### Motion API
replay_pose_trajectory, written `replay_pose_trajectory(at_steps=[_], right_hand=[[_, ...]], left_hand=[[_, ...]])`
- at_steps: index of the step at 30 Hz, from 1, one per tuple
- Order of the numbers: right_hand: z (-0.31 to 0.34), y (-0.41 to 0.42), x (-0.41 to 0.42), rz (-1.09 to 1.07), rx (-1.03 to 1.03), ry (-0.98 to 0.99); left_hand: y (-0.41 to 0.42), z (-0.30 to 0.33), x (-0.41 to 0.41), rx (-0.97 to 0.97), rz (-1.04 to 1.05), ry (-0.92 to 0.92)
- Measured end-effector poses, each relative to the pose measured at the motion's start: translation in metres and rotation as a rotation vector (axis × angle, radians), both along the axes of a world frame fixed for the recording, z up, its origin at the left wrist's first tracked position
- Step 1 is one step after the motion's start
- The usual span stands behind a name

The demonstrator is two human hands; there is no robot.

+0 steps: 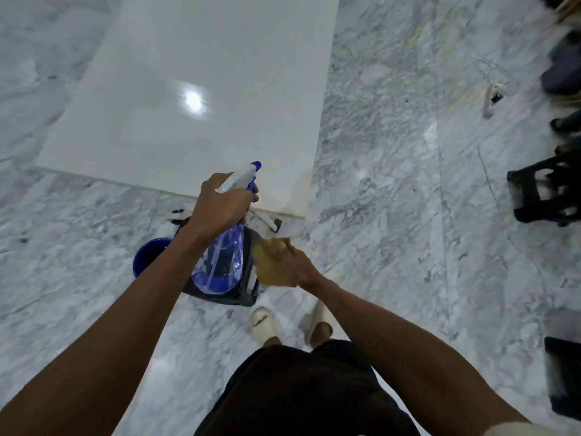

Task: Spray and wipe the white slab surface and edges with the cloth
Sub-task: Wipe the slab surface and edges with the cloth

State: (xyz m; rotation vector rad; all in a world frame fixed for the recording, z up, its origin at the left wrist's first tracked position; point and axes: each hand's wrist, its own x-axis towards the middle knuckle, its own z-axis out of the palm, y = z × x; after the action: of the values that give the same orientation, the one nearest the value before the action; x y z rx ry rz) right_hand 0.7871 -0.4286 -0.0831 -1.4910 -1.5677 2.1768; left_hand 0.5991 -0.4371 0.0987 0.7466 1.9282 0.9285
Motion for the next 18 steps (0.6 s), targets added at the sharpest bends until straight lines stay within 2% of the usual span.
replay_pose_trajectory(at_steps=[2,6,15,18], right_hand=[[0.017,0.008,0.0,-0.128,-0.106,-0.093],[0.049,0.045,0.009,-0.353,-0.282,0.085],[0.143,0.192,0.06,-0.715,-0.111,0.489],[0.159,0.244,0.087,-0.757,-0.09,0.584]], left_hand=[[0.005,0.005,0.002,0.005,-0.052,0.018],[0.025,0.015,0.014,0.014,-0.12,0.046],[0.115,0.04,0.057,0.066,-0.205,0.078],[0.16,0.048,0.08,0.12,-0.213,0.079]])
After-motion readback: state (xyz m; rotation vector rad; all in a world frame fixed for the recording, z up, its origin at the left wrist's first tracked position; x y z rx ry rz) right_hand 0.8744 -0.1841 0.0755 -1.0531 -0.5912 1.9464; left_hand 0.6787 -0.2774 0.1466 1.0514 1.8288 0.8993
